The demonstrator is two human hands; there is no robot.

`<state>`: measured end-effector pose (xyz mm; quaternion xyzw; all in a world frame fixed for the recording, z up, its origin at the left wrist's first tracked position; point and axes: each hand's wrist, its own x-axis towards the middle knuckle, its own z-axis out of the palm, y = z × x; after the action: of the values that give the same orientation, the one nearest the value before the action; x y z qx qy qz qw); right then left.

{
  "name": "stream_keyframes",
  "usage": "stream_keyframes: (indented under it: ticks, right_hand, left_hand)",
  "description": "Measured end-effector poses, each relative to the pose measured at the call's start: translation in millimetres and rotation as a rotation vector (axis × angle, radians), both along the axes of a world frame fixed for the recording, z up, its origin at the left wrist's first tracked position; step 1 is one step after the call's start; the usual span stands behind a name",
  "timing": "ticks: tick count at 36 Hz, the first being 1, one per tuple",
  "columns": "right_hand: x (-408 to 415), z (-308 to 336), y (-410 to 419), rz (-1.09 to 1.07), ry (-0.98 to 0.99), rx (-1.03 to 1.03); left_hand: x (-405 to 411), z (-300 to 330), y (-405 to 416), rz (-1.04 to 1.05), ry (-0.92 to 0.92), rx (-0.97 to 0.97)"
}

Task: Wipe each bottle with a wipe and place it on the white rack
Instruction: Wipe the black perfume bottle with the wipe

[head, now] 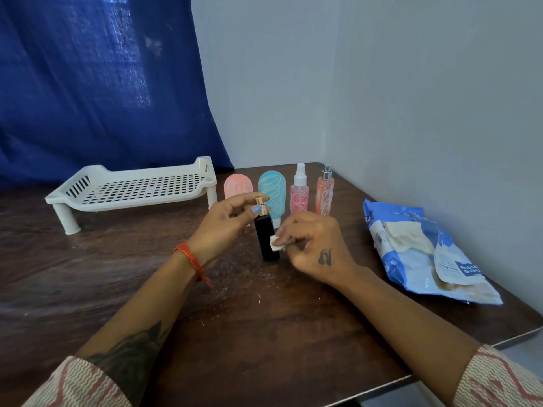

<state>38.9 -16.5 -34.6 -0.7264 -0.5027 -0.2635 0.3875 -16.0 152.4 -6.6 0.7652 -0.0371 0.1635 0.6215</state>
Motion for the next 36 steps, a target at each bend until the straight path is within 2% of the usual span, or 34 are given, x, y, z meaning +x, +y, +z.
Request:
stream_keyframes:
  ticks: [6, 9, 15, 22, 32, 36]
  right_hand:
    - [0.5, -0.2, -1.8, 0.021, 0.066, -0.093]
    - [-0.3, 0.4, -1.8, 0.002, 0.103, -0.051]
    - [2.1, 2.9, 1.2, -0.166, 0.002, 0.229]
    - [0.9, 0.9, 3.8, -0.068, -0.139, 0.134]
    - [5.8, -0.4, 5.2, -0.122, 0.085, 0.175]
    - [3.0, 1.4, 5.8, -0.164, 0.101, 0.233]
  left_hand:
    - [1.0, -1.2, 1.3, 0.003, 0.0, 0.015]
    - [0.8, -0.9, 2.2, -0.003, 0.007, 0.021]
    - [-0.7, 1.6, 0.5, -0.03, -0.023, 0.074]
    - [-0.4, -1.0, 2.8, -0.068, -0.034, 0.155]
    - [-1.1, 0.0, 3.0, -0.098, -0.017, 0.096]
    - [0.1, -0.2, 3.6, -0.096, -0.009, 0.093]
